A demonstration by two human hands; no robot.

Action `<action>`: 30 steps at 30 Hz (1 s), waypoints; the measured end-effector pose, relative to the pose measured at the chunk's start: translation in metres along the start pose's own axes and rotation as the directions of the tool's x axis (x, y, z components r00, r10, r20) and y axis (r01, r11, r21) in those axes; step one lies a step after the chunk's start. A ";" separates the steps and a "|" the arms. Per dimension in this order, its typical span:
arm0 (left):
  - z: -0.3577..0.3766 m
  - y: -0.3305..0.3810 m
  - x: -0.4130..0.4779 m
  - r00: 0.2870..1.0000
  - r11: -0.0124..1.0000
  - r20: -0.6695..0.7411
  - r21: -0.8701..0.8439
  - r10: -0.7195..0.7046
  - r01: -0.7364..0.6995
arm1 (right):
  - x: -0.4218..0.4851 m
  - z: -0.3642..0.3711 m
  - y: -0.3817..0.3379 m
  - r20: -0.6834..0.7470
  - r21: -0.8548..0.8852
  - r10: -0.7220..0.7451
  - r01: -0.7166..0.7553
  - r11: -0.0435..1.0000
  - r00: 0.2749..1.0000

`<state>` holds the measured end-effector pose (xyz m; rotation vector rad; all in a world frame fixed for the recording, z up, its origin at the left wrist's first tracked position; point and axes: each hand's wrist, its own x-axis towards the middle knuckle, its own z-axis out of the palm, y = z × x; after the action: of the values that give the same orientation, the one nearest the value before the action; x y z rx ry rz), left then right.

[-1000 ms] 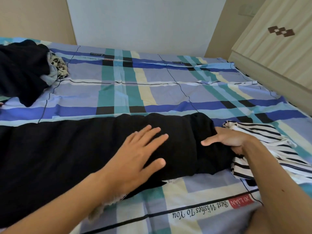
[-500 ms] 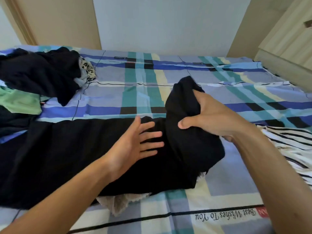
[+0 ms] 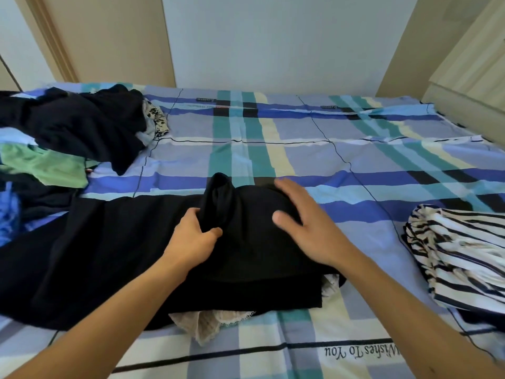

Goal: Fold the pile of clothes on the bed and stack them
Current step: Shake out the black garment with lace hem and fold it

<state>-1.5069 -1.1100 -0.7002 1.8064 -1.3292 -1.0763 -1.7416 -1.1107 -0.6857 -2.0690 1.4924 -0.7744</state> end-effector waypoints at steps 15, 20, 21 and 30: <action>-0.021 -0.032 0.017 0.900 0.434 0.163 0.832 0.404 -0.346 | -0.007 0.040 0.013 0.267 -0.558 0.121 0.052 0.828 0.956; -0.031 -0.030 0.010 0.902 0.474 0.210 0.793 0.378 -0.383 | -0.006 0.041 0.006 0.244 -0.580 0.144 0.025 0.814 0.959; -0.036 -0.030 0.007 0.892 0.491 0.231 0.767 0.388 -0.413 | -0.007 0.041 0.002 0.211 -0.574 0.130 0.015 0.819 0.969; -0.151 -0.060 0.012 0.974 0.609 -0.104 0.792 0.204 -0.043 | 0.004 0.094 -0.032 0.388 -0.532 -0.009 0.232 0.814 0.922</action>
<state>-1.3453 -1.1008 -0.6855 2.2889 -1.9615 -0.1784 -1.6545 -1.1005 -0.7328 -2.5813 1.4943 0.0731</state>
